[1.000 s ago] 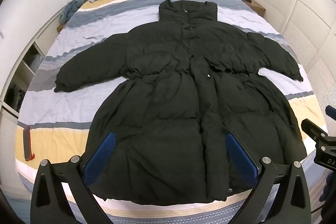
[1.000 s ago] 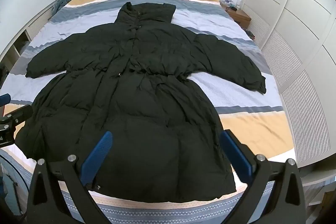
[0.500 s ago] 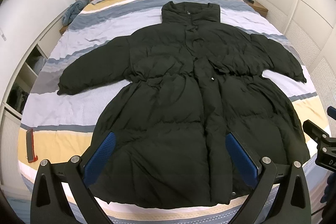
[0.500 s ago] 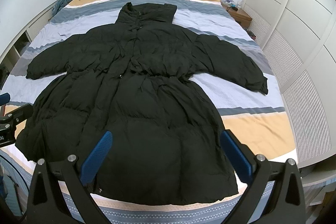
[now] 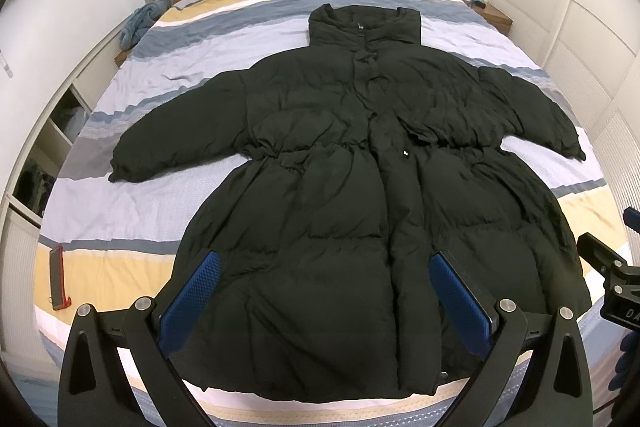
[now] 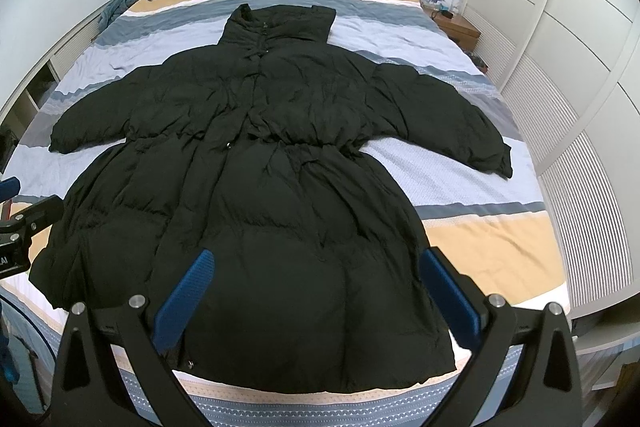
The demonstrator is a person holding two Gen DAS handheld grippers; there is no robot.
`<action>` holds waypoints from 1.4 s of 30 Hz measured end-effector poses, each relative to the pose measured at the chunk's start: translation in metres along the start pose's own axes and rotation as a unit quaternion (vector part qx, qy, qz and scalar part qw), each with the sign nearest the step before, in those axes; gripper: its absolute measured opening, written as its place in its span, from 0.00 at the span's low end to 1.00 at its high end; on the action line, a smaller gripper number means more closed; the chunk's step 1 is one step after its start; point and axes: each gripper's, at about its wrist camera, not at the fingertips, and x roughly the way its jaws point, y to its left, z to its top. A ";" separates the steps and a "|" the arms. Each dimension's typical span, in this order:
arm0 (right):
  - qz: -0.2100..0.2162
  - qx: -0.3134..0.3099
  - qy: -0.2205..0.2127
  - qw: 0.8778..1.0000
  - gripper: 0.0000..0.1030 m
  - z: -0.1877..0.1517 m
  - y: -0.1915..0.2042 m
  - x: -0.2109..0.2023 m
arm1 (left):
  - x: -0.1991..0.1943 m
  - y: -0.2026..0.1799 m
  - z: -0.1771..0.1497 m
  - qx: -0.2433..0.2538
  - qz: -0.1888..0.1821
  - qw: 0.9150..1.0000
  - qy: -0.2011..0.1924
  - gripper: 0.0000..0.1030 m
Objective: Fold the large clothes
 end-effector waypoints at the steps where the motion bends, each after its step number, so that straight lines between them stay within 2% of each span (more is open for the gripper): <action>1: 0.001 0.001 0.000 1.000 1.00 0.000 0.000 0.001 | 0.000 -0.007 0.000 0.003 0.001 1.000 0.000 0.99; 23: 0.023 0.009 0.004 1.000 1.00 -0.001 -0.010 0.012 | -0.002 -0.019 0.002 0.006 0.040 0.999 0.002 0.99; 42: 0.029 0.004 0.015 0.999 1.00 -0.004 -0.027 0.026 | 0.008 -0.022 0.000 0.003 0.059 0.998 0.025 0.99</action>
